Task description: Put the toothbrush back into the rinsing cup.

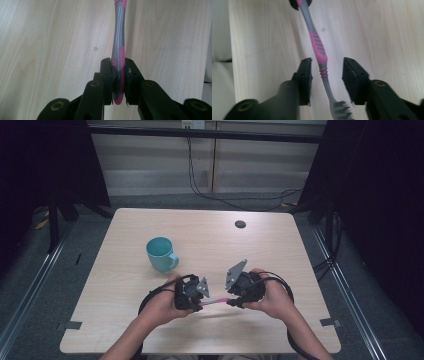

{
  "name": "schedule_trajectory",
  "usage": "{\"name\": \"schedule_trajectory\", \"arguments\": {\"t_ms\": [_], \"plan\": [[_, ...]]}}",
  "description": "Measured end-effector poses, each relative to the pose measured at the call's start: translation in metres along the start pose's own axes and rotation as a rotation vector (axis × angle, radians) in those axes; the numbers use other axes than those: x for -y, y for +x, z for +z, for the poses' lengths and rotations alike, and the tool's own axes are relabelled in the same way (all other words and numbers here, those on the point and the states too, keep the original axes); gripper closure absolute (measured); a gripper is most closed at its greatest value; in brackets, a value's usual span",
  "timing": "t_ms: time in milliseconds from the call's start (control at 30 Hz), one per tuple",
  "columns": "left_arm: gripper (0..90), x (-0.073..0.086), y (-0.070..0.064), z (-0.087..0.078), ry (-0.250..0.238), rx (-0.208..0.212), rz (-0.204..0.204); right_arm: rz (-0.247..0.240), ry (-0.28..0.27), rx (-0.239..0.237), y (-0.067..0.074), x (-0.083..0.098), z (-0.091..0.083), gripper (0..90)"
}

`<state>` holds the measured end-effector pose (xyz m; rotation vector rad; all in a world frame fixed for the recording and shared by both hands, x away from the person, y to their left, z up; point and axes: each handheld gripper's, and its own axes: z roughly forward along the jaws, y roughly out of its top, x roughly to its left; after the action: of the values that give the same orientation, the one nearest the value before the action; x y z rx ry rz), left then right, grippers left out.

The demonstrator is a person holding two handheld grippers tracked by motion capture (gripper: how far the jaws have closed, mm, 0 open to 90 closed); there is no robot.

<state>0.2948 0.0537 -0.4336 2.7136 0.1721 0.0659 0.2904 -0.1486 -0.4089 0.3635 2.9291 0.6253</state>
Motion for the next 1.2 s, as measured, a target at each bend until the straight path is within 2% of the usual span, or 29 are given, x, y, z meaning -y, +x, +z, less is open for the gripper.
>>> {"name": "schedule_trajectory", "arguments": {"t_ms": [67, 100, 133, 200, 367, 400, 433, 467, 967, 1200], "plan": [[79.8, 0.001, 0.001, -0.001, -0.002, -0.006, -0.009, 0.027, -0.013, 0.019, -0.001, -0.001, -0.003, 49.9], [79.9, 0.001, 0.001, -0.001, -0.002, -0.006, -0.009, 0.027, -0.013, 0.019, -0.001, -0.001, -0.003, 49.9], [79.8, 0.003, 0.003, -0.002, -0.002, -0.010, -0.025, 0.043, -0.046, 0.027, -0.002, -0.001, -0.007, 48.1], [79.8, 0.004, 0.005, -0.004, -0.006, -0.020, -0.038, 0.060, -0.077, 0.043, -0.005, -0.001, -0.012, 45.4], [79.8, 0.008, 0.008, -0.006, -0.015, -0.029, -0.073, 0.097, -0.102, 0.072, -0.008, 0.001, -0.021, 43.6], [79.9, 0.010, 0.010, -0.007, -0.016, -0.033, -0.080, 0.110, -0.136, 0.079, -0.011, 0.004, -0.025, 43.0], [79.8, 0.010, 0.010, -0.007, -0.016, -0.033, -0.080, 0.110, -0.136, 0.079, -0.011, 0.004, -0.025, 43.0], [79.8, 0.012, 0.012, -0.009, -0.021, -0.036, -0.096, 0.135, -0.147, 0.089, -0.013, 0.006, -0.030, 43.1], [79.8, 0.025, 0.024, -0.016, -0.024, -0.068, -0.169, 0.232, -0.166, 0.134, -0.020, 0.035, -0.048, 41.0], [79.8, 0.030, 0.028, -0.020, -0.054, -0.088, -0.215, 0.272, -0.186, 0.126, -0.019, 0.046, -0.043, 40.8]]}}
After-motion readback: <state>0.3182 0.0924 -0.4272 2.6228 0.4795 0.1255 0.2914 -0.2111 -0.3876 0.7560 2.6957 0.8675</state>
